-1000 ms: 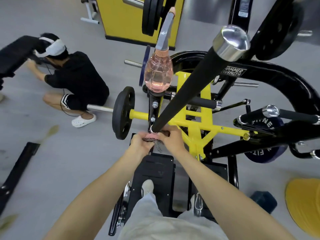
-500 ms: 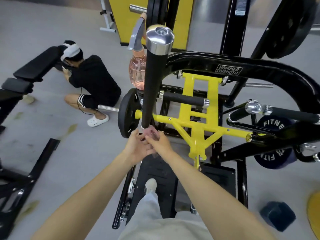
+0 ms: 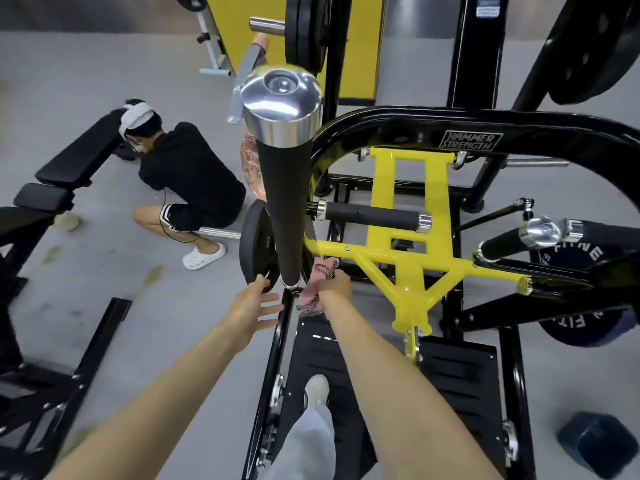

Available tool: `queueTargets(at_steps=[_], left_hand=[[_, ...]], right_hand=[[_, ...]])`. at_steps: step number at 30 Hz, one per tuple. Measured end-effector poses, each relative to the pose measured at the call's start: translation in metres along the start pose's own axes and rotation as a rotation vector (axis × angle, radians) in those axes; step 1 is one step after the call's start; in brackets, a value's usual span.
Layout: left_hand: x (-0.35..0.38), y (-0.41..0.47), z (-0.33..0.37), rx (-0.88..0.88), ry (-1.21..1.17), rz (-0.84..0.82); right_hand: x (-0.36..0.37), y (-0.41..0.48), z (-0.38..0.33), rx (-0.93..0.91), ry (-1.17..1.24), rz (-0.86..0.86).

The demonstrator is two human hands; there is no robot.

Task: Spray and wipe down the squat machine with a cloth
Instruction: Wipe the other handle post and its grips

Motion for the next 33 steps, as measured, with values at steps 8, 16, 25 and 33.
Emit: queueTargets(at_steps=[8, 16, 25, 33], left_hand=[[-0.008, 0.024, -0.006, -0.012, 0.006, 0.049], [0.001, 0.021, -0.007, -0.05, -0.105, 0.069], [0.024, 0.006, -0.002, 0.082, -0.033, 0.073], [0.012, 0.008, 0.0, 0.079, -0.098, 0.157]], right_hand=[[0.045, 0.016, -0.002, 0.14, 0.441, -0.106], [0.029, 0.0, 0.002, -0.058, 0.26, -0.228], [0.022, -0.004, -0.006, -0.091, 0.117, -0.309], [0.015, -0.016, 0.011, 0.132, 0.481, -0.308]])
Point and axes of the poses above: each hand's wrist, its own y-axis towards the middle knuckle, its own x-axis out of the palm, z = x × y, the point moved 1 cm from there along y, towards the middle knuckle, and after that the axes turned 5 degrees about z, right-handed, at the moved point
